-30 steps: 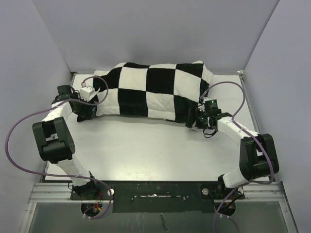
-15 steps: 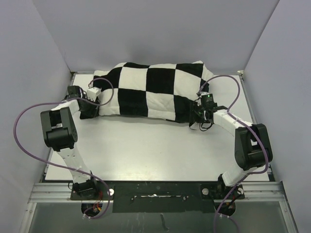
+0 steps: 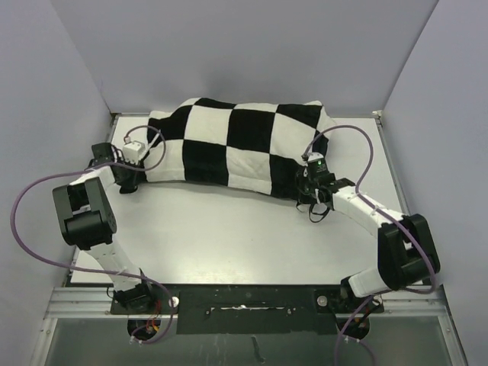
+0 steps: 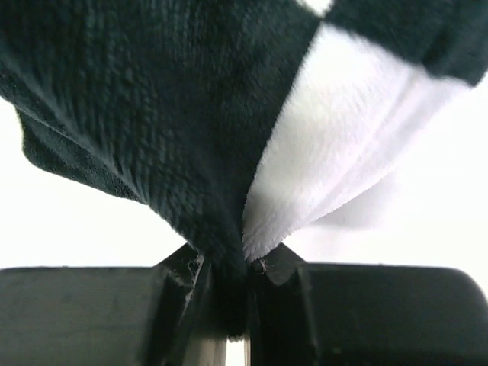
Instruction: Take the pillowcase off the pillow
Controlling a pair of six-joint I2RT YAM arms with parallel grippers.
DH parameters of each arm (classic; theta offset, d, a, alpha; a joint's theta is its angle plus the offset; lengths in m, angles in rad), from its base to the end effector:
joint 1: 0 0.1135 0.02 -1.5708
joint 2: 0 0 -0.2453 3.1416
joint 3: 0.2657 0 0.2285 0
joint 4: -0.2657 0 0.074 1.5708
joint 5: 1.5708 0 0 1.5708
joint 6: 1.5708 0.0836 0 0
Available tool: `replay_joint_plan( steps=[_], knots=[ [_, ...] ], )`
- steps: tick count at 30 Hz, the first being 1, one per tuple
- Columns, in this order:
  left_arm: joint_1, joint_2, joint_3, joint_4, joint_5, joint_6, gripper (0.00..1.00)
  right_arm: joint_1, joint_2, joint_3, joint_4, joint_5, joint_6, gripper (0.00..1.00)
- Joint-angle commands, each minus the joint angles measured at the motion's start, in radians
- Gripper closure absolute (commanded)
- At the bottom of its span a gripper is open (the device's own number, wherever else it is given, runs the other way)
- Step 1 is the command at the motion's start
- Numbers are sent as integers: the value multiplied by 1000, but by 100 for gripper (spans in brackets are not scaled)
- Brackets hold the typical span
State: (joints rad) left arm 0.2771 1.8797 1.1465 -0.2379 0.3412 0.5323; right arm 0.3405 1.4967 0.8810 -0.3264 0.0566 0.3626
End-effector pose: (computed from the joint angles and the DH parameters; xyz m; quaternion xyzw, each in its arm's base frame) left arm 0.3778 0.0784 0.1181 0.1696 0.9275 -0.0345 0.3314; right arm 0.2929 0.0988 0.1524 0.0193 0.9505 0.0812 0.2994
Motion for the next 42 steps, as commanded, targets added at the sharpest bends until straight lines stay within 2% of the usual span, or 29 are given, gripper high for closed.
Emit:
replay_joint_plan(
  steps=[1, 7, 12, 16, 21, 27, 29, 33, 36, 39, 42],
  knots=[
    [102, -199, -7, -68, 129, -33, 100, 26, -182, -51, -67, 86, 66, 100],
    [266, -374, 64, -216, 308, -55, 100, 31, -434, 0, -223, 138, 82, 100],
    [319, -465, 185, -334, 413, -77, 100, 31, -544, 166, -349, 162, 69, 100],
    [329, -524, 331, -370, 477, -166, 100, 30, -568, 366, -423, 177, 63, 100],
    [329, -583, 540, -341, 492, -304, 100, 31, -559, 612, -504, 170, 75, 100],
    [330, -640, 723, -310, 525, -365, 100, 31, -549, 843, -597, 127, 157, 100],
    [330, -630, 811, -360, 556, -381, 100, 31, -556, 875, -614, 101, 201, 100],
    [328, -541, 1034, -639, 700, -341, 100, 30, -547, 904, -683, 87, 292, 100],
    [310, -472, 1142, -797, 717, -293, 100, 30, -512, 915, -740, 92, 333, 100],
    [239, -463, 1124, -896, 652, -196, 100, 31, -495, 888, -744, 43, 375, 100],
    [202, -517, 997, -928, 638, -117, 100, 31, -516, 819, -698, -29, 402, 100]
  ],
)
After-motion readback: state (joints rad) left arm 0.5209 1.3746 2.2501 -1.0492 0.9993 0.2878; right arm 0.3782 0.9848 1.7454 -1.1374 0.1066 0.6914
